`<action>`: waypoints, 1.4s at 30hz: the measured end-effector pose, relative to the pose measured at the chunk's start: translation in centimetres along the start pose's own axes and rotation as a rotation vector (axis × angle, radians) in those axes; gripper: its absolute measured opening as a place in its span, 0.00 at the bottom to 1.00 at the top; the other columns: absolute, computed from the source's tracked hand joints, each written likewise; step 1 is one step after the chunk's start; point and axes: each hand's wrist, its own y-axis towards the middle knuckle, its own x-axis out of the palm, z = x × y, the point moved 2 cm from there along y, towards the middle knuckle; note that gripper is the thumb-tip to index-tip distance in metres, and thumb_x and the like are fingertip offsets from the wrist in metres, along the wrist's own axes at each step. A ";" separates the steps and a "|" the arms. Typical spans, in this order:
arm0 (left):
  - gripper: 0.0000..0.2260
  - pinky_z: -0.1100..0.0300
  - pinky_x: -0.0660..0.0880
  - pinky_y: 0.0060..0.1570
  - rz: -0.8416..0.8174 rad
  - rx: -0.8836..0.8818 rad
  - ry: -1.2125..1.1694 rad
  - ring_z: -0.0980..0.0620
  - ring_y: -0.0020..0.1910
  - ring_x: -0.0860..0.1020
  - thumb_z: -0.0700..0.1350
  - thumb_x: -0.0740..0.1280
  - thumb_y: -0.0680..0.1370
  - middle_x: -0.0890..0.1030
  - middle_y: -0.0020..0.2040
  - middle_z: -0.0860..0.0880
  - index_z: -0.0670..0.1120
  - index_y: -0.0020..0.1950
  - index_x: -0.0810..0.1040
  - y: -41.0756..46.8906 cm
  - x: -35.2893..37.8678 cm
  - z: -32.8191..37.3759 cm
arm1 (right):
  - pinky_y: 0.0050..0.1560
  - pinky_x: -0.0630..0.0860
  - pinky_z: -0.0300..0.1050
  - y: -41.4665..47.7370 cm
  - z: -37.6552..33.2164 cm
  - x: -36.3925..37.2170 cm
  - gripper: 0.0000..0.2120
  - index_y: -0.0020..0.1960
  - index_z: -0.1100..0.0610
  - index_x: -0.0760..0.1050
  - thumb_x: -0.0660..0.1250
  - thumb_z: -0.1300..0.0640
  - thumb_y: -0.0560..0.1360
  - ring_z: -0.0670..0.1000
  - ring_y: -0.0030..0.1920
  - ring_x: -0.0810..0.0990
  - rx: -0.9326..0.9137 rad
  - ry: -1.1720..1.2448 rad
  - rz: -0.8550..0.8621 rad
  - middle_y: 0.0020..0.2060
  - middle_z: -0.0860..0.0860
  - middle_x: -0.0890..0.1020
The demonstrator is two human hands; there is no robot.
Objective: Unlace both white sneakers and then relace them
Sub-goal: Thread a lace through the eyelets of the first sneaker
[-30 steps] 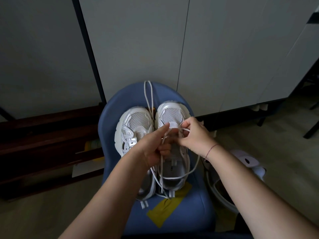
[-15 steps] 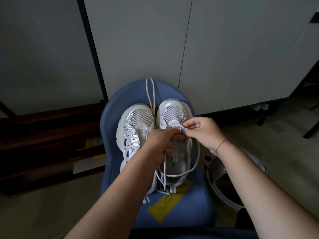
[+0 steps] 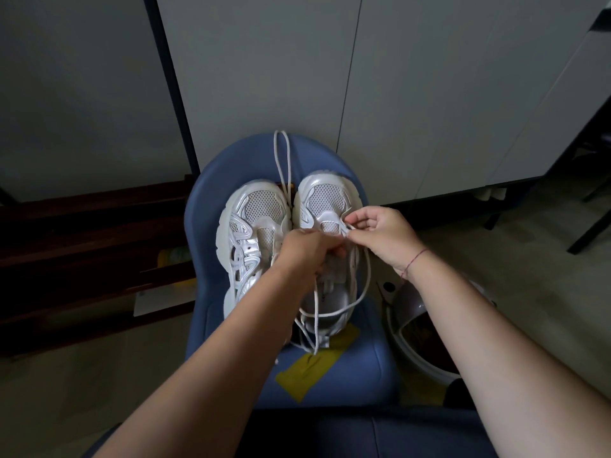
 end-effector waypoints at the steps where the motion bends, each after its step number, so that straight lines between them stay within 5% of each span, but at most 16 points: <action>1: 0.12 0.71 0.59 0.16 -0.013 0.013 0.049 0.57 0.14 0.64 0.36 0.68 0.76 0.74 0.21 0.48 0.38 0.33 0.76 -0.8 -0.3 0.1 | 0.40 0.74 0.32 0.0 0.1 -0.1 0.12 0.41 0.52 0.78 0.71 0.69 0.68 0.44 0.37 0.75 0.004 0.000 0.002 0.37 0.51 0.80; 9: 0.12 0.70 0.55 0.19 -0.354 -0.179 0.380 0.59 0.17 0.62 0.37 0.65 0.78 0.78 0.28 0.46 0.42 0.34 0.78 -5.4 -4.3 -2.8 | 0.39 0.74 0.37 0.1 0.2 0.6 0.11 0.41 0.54 0.77 0.70 0.70 0.69 0.47 0.35 0.76 0.023 0.051 0.031 0.34 0.51 0.78; 14: 0.10 0.68 0.64 0.22 -0.380 -0.266 0.476 0.59 0.19 0.65 0.37 0.64 0.79 0.79 0.27 0.50 0.41 0.39 0.78 -6.4 -5.0 -5.2 | 0.47 0.77 0.47 0.0 0.6 1.2 0.10 0.41 0.54 0.77 0.69 0.69 0.69 0.51 0.39 0.77 0.042 0.077 0.066 0.35 0.52 0.79; 19: 0.10 0.68 0.71 0.27 -0.529 -0.333 0.662 0.60 0.21 0.73 0.36 0.63 0.79 0.79 0.25 0.53 0.43 0.38 0.76 -9.1 -3.7 -8.9 | 0.41 0.74 0.38 0.0 0.2 0.5 0.10 0.42 0.54 0.78 0.70 0.68 0.69 0.47 0.37 0.76 0.029 0.011 0.031 0.35 0.49 0.79; 25: 0.09 0.61 0.79 0.36 -0.295 -0.156 0.680 0.52 0.29 0.79 0.39 0.66 0.79 0.83 0.37 0.40 0.34 0.44 0.81 -8.2 -4.1 -7.1 | 0.49 0.78 0.45 -0.3 0.8 0.9 0.09 0.44 0.55 0.78 0.71 0.66 0.68 0.49 0.42 0.78 0.020 0.048 0.101 0.40 0.52 0.80; 31: 0.10 0.64 0.76 0.26 -0.017 0.146 0.486 0.52 0.26 0.80 0.41 0.65 0.81 0.82 0.38 0.36 0.34 0.48 0.80 -6.8 -3.6 -1.4 | 0.51 0.79 0.47 -0.2 1.0 0.6 0.09 0.45 0.55 0.78 0.72 0.66 0.68 0.50 0.43 0.79 0.024 0.063 0.063 0.42 0.54 0.81; 35: 0.10 0.49 0.83 0.38 -0.003 0.124 0.499 0.40 0.34 0.84 0.42 0.63 0.81 0.80 0.28 0.41 0.37 0.45 0.79 -6.2 -1.9 -2.0 | 0.50 0.77 0.41 -0.4 0.8 0.6 0.10 0.50 0.59 0.77 0.71 0.67 0.70 0.48 0.42 0.78 0.025 0.101 0.037 0.40 0.51 0.79; 37: 0.13 0.49 0.81 0.39 0.009 0.098 0.556 0.36 0.38 0.84 0.43 0.60 0.82 0.78 0.24 0.44 0.37 0.44 0.78 -5.8 -1.2 -2.6 | 0.49 0.76 0.39 -0.4 0.9 0.7 0.10 0.50 0.58 0.77 0.71 0.67 0.70 0.47 0.43 0.78 0.020 0.122 0.034 0.41 0.51 0.80; 40: 0.10 0.47 0.82 0.40 0.005 0.002 0.455 0.36 0.38 0.83 0.42 0.58 0.83 0.78 0.33 0.43 0.37 0.54 0.75 -5.0 -0.9 -3.8 | 0.49 0.76 0.38 -0.3 0.9 0.9 0.10 0.48 0.58 0.77 0.71 0.68 0.70 0.46 0.42 0.78 0.026 0.148 0.031 0.41 0.52 0.80; 42: 0.08 0.55 0.81 0.35 -0.013 -0.058 0.233 0.43 0.34 0.81 0.40 0.58 0.83 0.77 0.37 0.43 0.37 0.56 0.73 -5.1 -0.7 -4.3 | 0.47 0.76 0.38 -0.1 0.9 1.1 0.10 0.49 0.59 0.77 0.71 0.68 0.70 0.46 0.42 0.78 0.027 0.144 0.032 0.40 0.51 0.80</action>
